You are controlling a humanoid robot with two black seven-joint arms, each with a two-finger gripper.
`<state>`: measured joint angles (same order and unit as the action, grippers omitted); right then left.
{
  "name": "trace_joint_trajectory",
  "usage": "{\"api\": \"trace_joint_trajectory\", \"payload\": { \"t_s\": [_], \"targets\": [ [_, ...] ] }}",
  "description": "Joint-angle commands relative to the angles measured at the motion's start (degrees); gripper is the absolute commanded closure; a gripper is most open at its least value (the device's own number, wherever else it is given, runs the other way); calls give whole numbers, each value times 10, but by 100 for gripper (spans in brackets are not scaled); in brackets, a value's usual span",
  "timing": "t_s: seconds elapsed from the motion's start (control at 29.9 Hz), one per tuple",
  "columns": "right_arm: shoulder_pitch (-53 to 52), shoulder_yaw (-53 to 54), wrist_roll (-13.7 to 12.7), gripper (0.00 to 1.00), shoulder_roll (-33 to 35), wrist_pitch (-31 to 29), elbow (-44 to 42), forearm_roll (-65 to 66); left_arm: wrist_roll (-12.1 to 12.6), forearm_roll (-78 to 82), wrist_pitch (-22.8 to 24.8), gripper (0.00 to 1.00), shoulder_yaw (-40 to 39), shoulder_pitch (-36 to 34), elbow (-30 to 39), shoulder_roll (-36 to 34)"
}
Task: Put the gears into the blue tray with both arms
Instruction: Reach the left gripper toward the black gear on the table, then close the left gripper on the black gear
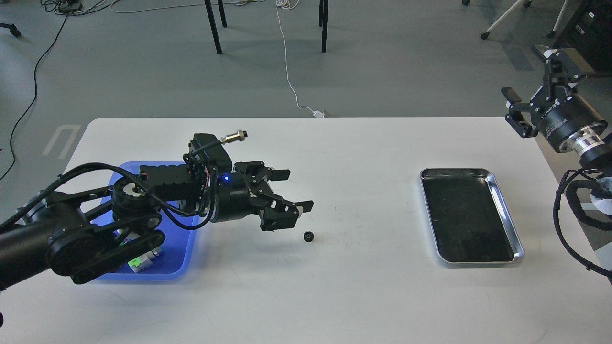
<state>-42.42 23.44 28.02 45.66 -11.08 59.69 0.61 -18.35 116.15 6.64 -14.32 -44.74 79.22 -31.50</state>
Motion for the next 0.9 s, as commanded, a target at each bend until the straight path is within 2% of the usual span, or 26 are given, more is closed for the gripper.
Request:
{"api": "trace_joint_trajectory", "payload": {
  "t_s": [0.0,0.07,0.17,0.54,0.7,0.87],
  "targets": [
    [32,1,0,4,0,-42,7,-9,2,67,-25,12,46,0,-52,34],
    [57,0,0,4,0,-70,10,-8,2,82,-28,15,49,0,-78,58],
    [86,0,0,4,0,-76,11,-8,2,84,-29,22,49,1,-107,74],
    [117,2,0,4,0,-76,17,-8,2,84,-38,36,58,31,-113,101],
    [117,2,0,4,0,-74,28,-9,3,88,-45,41,57,39,-157,124],
    [119,3,0,4,0,-73,32,-9,5,88,-50,45,57,39,-164,137]
  ]
}}
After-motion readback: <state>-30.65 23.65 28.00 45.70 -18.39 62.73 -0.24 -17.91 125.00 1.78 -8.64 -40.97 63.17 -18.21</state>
